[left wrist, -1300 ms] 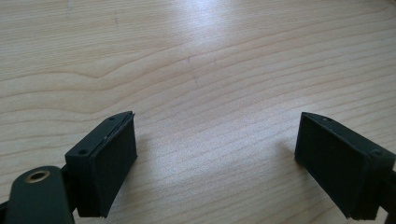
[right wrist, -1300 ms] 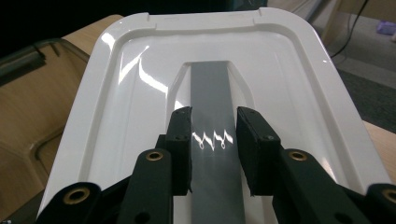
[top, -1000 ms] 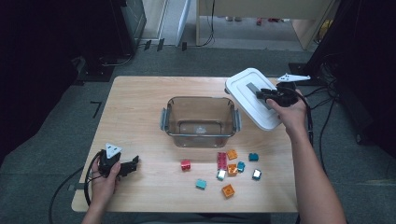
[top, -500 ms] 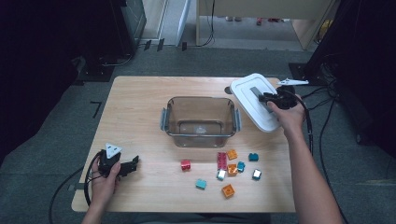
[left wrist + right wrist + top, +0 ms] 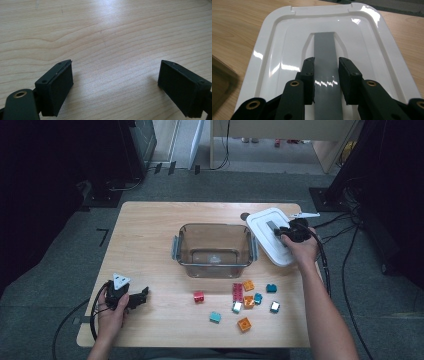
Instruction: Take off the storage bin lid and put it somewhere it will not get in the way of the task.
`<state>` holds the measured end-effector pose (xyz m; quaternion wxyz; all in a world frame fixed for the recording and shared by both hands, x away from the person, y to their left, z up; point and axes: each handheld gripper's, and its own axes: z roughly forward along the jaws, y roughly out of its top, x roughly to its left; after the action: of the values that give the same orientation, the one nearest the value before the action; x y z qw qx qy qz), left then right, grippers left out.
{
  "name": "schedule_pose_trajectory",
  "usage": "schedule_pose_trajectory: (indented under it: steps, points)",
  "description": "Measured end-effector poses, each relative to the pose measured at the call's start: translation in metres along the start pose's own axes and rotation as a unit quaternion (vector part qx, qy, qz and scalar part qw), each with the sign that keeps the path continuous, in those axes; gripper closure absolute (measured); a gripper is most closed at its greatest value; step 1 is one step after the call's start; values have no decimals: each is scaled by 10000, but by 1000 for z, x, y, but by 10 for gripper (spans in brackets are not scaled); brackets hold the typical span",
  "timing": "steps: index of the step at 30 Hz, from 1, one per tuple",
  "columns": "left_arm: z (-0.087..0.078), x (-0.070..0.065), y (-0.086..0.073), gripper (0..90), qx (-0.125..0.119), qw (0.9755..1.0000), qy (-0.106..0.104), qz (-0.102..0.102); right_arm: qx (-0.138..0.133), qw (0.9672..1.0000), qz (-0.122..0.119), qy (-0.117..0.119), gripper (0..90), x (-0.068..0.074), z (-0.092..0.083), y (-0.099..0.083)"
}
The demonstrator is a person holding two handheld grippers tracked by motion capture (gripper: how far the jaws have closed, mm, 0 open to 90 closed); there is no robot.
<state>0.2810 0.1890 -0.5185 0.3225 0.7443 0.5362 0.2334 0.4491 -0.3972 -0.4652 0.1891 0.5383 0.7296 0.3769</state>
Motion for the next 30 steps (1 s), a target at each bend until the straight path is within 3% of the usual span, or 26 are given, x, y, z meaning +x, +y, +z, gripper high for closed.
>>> schedule_pose_trajectory:
  steps: [14,27,30]
  points:
    - [0,0,0,127,0,10000,0,-1,214,9997,15,-142,680,0,22,-18]
    - [0,0,0,127,1,10000,-1,0,310,9991,-58,-285,679,1,29,-24]
    - [0,0,0,127,0,10000,0,0,264,9993,37,-278,679,-1,29,-27]
